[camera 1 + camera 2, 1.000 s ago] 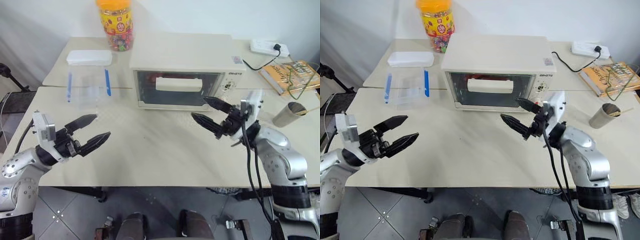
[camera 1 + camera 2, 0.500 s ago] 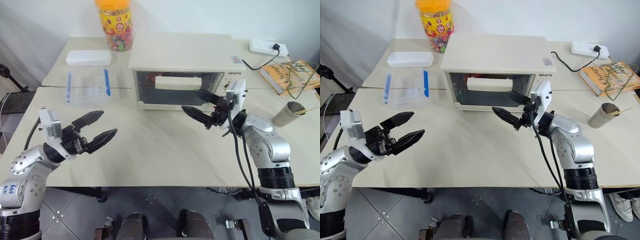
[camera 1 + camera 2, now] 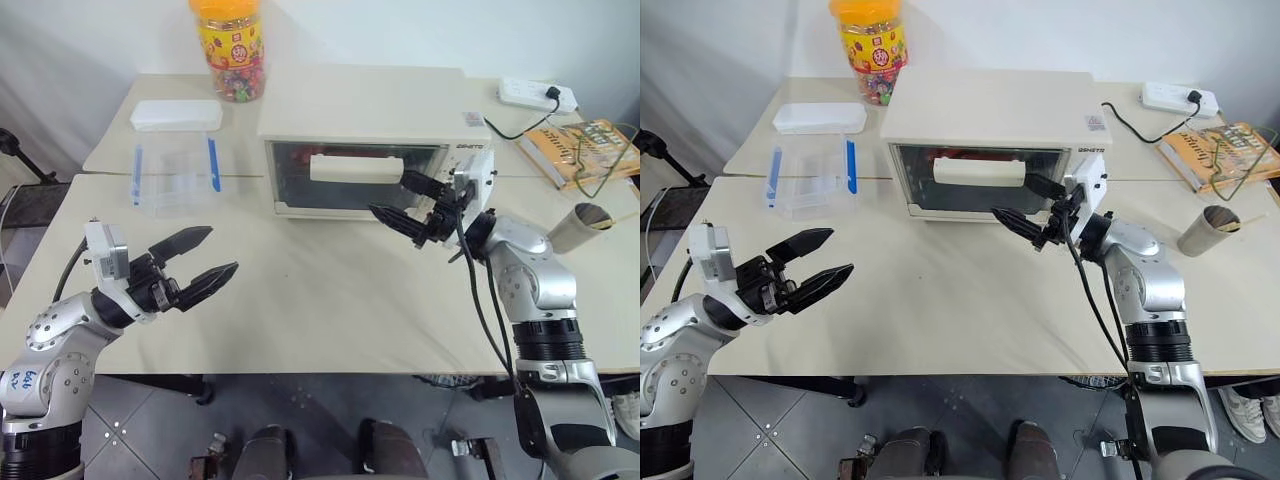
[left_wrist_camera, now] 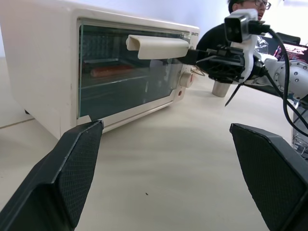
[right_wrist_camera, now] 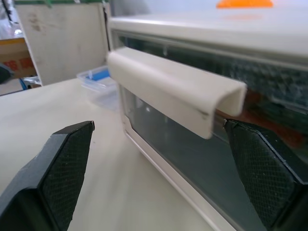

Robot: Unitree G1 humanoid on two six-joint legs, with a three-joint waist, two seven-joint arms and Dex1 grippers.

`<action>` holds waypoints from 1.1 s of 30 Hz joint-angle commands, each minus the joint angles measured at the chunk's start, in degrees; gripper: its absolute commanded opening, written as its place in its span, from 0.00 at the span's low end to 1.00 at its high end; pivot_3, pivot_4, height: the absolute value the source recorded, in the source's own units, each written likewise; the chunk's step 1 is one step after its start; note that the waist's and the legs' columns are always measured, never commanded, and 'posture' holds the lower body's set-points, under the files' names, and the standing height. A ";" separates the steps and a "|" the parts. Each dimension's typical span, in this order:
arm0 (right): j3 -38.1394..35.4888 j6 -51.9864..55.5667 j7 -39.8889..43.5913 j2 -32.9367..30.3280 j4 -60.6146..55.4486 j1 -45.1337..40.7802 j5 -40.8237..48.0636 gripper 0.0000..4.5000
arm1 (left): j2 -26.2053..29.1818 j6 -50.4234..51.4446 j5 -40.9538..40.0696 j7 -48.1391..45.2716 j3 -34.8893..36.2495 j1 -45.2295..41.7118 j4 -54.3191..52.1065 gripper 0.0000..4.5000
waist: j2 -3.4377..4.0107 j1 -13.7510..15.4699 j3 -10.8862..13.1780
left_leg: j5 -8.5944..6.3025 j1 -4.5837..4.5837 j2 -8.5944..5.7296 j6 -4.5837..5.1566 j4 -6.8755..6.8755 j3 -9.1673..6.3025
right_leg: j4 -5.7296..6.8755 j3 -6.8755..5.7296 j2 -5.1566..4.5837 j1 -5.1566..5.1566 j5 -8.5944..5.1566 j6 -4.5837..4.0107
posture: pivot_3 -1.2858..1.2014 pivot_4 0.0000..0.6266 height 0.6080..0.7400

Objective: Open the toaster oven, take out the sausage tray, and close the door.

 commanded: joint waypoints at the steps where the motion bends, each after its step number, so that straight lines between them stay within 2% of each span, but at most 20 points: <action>1: -1.07 -0.08 3.64 -0.53 -4.64 1.34 2.89 1.00 | -0.30 -0.98 0.20 -0.16 0.29 -0.56 -0.87 0.99 | 0.00 0.00 0.00 | 0.00 0.00 0.00 0.00 0.00 0.00 | 0.00 0.00 0.00 0.00 0.00 0.00 | 0.52 0.24 1.00; 7: 1.68 1.23 9.29 -3.86 -9.46 5.29 2.24 1.00 | -0.50 0.45 -0.21 1.52 0.51 -1.89 0.52 0.99 | 0.00 -0.06 0.00 | 0.00 0.00 0.01 0.00 -0.02 0.01 | 0.00 0.00 0.00 -0.02 0.00 0.00 | 0.52 0.24 1.00; 13: 3.61 -1.19 11.98 -5.90 -9.96 7.35 -0.87 1.00 | -1.51 3.00 -3.07 2.99 0.80 -6.93 3.53 0.99 | 0.00 -0.05 0.00 | 0.00 0.00 0.02 0.00 -0.02 0.08 | 0.02 0.06 0.02 -0.06 0.00 0.00 | 0.52 0.24 1.00; 14: 3.95 -2.38 12.47 -6.08 -9.93 7.85 -1.71 1.00 | -1.91 3.21 -2.95 3.44 0.40 -8.33 4.52 0.90 | 0.00 0.01 0.00 | 0.00 0.00 0.02 0.00 -0.02 0.09 | 0.01 0.07 0.02 -0.07 0.00 0.00 | 0.52 0.24 1.00; 15: 4.21 -3.71 12.77 -6.06 -9.81 8.20 -2.56 1.00 | -2.44 2.53 -1.78 3.69 -0.37 -10.18 6.00 0.87 | -0.01 0.03 0.00 | 0.00 0.00 0.02 0.00 -0.02 0.08 | 0.01 0.06 0.02 -0.07 0.00 0.00 | 0.52 0.24 1.00; 27: 4.27 -5.98 11.99 -5.69 -11.34 9.86 -4.16 1.00 | -8.87 -8.45 11.61 -0.12 -9.48 -34.05 30.89 0.04 | -0.08 0.16 0.04 | 0.00 -0.03 -0.03 0.00 0.02 0.13 | 0.00 0.02 0.05 -0.07 0.01 0.02 | 0.52 0.24 1.00; 33: 3.46 -5.93 10.70 -6.29 -12.90 10.57 -4.74 1.00 | -13.22 -13.30 16.95 -1.14 -12.91 -39.15 39.36 0.01 | -0.12 0.08 0.06 | 0.00 -0.05 -0.03 0.00 0.00 0.16 | -0.01 -0.02 0.05 -0.11 0.01 0.02 | 0.52 0.24 1.00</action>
